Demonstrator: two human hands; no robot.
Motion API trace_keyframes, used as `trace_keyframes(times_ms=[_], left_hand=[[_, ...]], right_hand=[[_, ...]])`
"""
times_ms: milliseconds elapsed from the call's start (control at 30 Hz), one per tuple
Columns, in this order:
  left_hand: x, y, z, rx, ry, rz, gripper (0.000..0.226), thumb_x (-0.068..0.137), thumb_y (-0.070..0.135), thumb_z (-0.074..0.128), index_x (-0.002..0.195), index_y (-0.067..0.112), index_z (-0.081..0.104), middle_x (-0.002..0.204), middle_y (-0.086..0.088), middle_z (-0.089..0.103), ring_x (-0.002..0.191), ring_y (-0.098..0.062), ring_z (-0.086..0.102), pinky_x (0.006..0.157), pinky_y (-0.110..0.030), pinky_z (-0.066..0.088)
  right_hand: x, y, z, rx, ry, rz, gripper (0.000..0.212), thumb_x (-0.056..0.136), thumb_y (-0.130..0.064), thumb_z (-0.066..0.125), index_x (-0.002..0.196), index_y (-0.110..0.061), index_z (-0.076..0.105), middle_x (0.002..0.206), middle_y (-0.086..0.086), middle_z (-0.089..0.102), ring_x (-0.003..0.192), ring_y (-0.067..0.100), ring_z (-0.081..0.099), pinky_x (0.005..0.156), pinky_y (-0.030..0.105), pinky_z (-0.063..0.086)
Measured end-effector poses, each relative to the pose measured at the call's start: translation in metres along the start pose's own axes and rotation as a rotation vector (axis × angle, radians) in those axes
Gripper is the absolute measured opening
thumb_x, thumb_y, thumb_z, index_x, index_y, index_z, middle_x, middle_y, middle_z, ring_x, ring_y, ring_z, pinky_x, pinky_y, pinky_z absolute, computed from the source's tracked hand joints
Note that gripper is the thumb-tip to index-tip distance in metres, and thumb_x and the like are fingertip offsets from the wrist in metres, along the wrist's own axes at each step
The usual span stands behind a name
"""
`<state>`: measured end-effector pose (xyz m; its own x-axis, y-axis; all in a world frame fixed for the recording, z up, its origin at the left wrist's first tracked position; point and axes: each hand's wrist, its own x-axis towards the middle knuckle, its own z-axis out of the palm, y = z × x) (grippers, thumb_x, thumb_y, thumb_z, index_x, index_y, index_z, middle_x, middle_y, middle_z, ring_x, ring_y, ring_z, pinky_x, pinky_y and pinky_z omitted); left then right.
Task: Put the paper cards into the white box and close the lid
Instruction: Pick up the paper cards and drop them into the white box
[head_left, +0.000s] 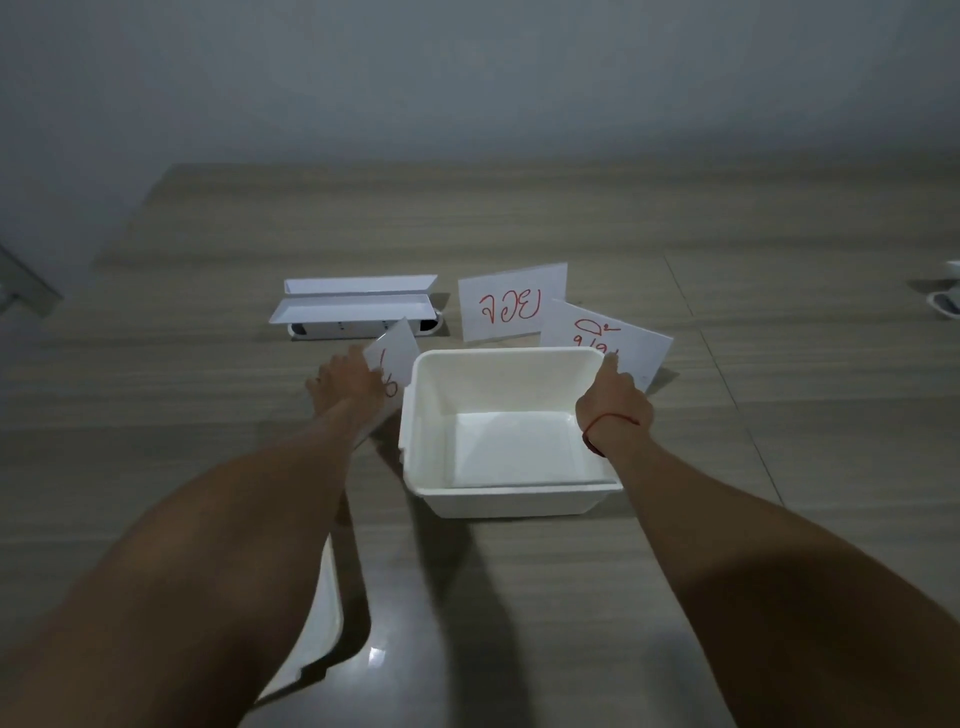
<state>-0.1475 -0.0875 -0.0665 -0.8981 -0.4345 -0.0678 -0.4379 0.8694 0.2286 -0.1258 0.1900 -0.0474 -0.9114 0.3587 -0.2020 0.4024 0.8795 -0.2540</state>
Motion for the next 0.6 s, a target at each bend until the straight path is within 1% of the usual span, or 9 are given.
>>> trace_keyframes(times_ms=[67,133,200,300,333,400,467,533,600], left_hand=[[0.000,-0.006,0.007,0.018,-0.005,0.040,0.024,0.095,0.025,0.049,0.114,0.011,0.054,0.114,-0.017,0.064,0.108,-0.037,0.059,0.091,-0.043,0.042],[-0.002,-0.008,0.008,-0.023,0.016,0.059,0.018,0.093,0.018,0.053,0.109,0.011,0.056,0.108,-0.016,0.067,0.102,-0.036,0.063,0.086,-0.041,0.045],[-0.003,-0.006,0.001,-0.057,0.029,0.062,0.016,0.090,0.014,0.058,0.106,0.009,0.058,0.106,-0.015,0.068,0.100,-0.035,0.064,0.086,-0.041,0.047],[-0.003,0.002,-0.026,-0.057,0.118,0.114,0.021,0.087,0.010,0.060,0.107,0.005,0.057,0.108,-0.017,0.067,0.098,-0.035,0.064,0.086,-0.043,0.053],[-0.003,0.005,-0.037,-0.045,0.168,0.154,0.020,0.089,0.011,0.057,0.108,0.004,0.055,0.109,-0.018,0.065,0.099,-0.036,0.063,0.085,-0.044,0.053],[-0.002,0.012,-0.061,-0.041,0.286,0.241,0.018,0.096,0.014,0.044,0.105,0.001,0.053,0.107,-0.021,0.064,0.097,-0.038,0.061,0.084,-0.046,0.050],[-0.005,0.021,-0.083,-0.048,0.399,0.350,0.029,0.101,0.021,0.033,0.100,0.001,0.054,0.102,-0.023,0.063,0.092,-0.040,0.060,0.078,-0.045,0.044],[-0.010,0.035,-0.103,-0.094,0.494,0.444,0.037,0.102,0.030,0.031,0.094,0.002,0.054,0.094,-0.023,0.064,0.085,-0.040,0.060,0.070,-0.040,0.037],[-0.017,0.054,-0.113,-0.119,0.540,0.525,0.039,0.101,0.035,0.032,0.090,0.004,0.054,0.090,-0.022,0.065,0.080,-0.040,0.061,0.068,-0.041,0.038]], right_hand=[[0.000,0.000,0.003,0.010,0.019,-0.001,0.064,0.095,-0.011,0.042,0.151,-0.018,0.013,0.132,0.017,0.051,0.115,0.035,0.059,0.093,0.043,0.047],[0.000,0.002,0.005,0.031,0.035,-0.005,0.065,0.095,-0.011,0.042,0.152,-0.020,0.012,0.132,0.018,0.050,0.114,0.036,0.058,0.093,0.044,0.046],[-0.001,0.003,0.005,0.065,0.030,0.001,0.064,0.095,-0.012,0.041,0.152,-0.020,0.012,0.131,0.019,0.050,0.116,0.037,0.057,0.094,0.044,0.046],[-0.006,0.007,-0.001,0.146,-0.018,0.018,0.062,0.097,-0.013,0.038,0.152,-0.017,0.011,0.135,0.021,0.048,0.122,0.037,0.052,0.098,0.043,0.043],[-0.010,0.009,-0.002,0.166,-0.040,0.023,0.061,0.097,-0.013,0.038,0.152,-0.015,0.012,0.136,0.021,0.047,0.123,0.037,0.051,0.099,0.042,0.042],[-0.016,0.013,-0.006,0.178,-0.078,0.020,0.059,0.096,-0.013,0.038,0.151,-0.012,0.015,0.136,0.021,0.048,0.123,0.037,0.051,0.100,0.042,0.041],[-0.022,0.017,-0.012,0.189,-0.109,0.018,0.055,0.095,-0.012,0.040,0.147,-0.009,0.021,0.135,0.022,0.049,0.123,0.037,0.051,0.100,0.041,0.042],[-0.024,0.020,-0.017,0.196,-0.126,0.030,0.051,0.094,-0.011,0.041,0.143,-0.007,0.028,0.135,0.021,0.050,0.123,0.037,0.052,0.100,0.041,0.042],[-0.025,0.022,-0.020,0.197,-0.133,0.041,0.046,0.095,-0.012,0.041,0.139,-0.005,0.033,0.136,0.021,0.050,0.124,0.036,0.051,0.100,0.040,0.042]])
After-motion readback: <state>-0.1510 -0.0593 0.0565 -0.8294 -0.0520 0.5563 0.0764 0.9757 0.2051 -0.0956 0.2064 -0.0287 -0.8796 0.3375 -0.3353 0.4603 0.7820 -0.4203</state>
